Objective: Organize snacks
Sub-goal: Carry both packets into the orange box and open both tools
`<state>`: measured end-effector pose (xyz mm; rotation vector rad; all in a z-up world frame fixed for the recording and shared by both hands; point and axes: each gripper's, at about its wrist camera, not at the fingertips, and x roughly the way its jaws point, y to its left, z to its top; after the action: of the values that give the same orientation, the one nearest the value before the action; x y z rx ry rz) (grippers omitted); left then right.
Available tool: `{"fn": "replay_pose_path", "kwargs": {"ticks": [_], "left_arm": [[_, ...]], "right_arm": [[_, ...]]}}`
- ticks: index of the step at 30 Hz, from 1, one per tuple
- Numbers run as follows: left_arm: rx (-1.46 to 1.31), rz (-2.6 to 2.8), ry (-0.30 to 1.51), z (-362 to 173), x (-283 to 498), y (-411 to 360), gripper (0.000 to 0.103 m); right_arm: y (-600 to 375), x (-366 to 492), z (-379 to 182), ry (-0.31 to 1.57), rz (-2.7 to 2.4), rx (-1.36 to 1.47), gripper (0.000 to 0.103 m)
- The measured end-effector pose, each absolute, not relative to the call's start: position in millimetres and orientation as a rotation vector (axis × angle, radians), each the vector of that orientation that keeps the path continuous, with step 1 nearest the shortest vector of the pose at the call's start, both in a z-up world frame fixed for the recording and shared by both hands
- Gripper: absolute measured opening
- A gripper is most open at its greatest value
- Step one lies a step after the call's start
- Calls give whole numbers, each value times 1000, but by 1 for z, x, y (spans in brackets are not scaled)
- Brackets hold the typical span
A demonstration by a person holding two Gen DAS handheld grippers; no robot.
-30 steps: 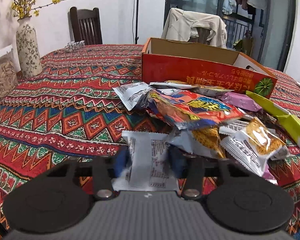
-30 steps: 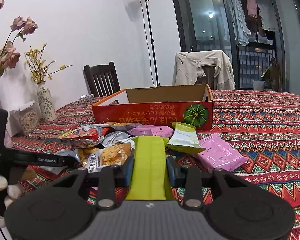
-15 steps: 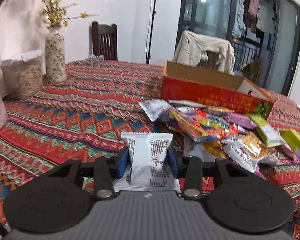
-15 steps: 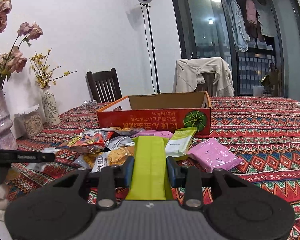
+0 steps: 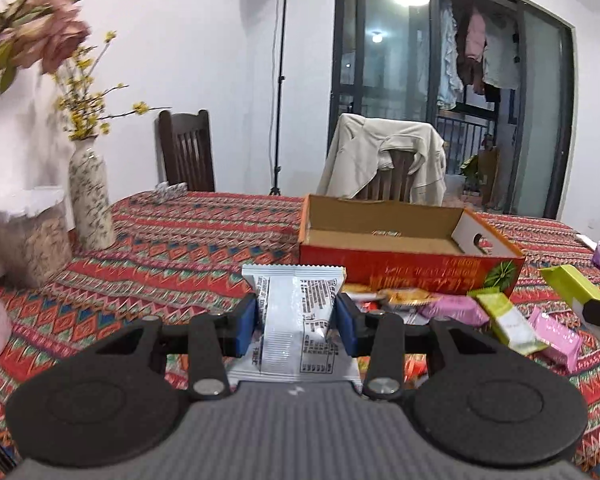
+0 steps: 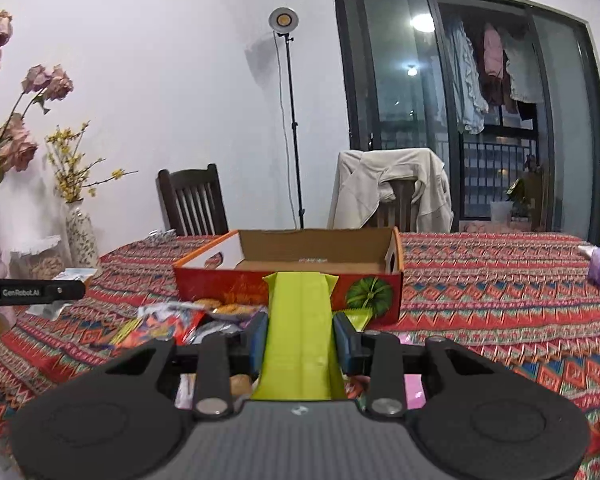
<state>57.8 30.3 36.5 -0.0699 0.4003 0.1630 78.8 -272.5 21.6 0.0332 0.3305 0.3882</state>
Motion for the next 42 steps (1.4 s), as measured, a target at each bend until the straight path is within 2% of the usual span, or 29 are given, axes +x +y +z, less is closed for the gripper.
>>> {"fn": "replay_pose_path", "kwargs": {"ticks": [17,23,28,33,42], "left_arm": [[-33,68,349,95,175,28,43],[-63,47,392,102,233,22,43],[-76,64,450,95,288,27,43],[-94,80,554,70,337,31,43],[-91,75,665,14,358,40,42]], "right_arm": [[-248,186,68,265,311,11,34],[-234,235,87,257,301,32,34],[-220,284,92,278,289,37,34],[-210,331,71,358,252,43,34],[-217,366,14,467,244,60,34]]}}
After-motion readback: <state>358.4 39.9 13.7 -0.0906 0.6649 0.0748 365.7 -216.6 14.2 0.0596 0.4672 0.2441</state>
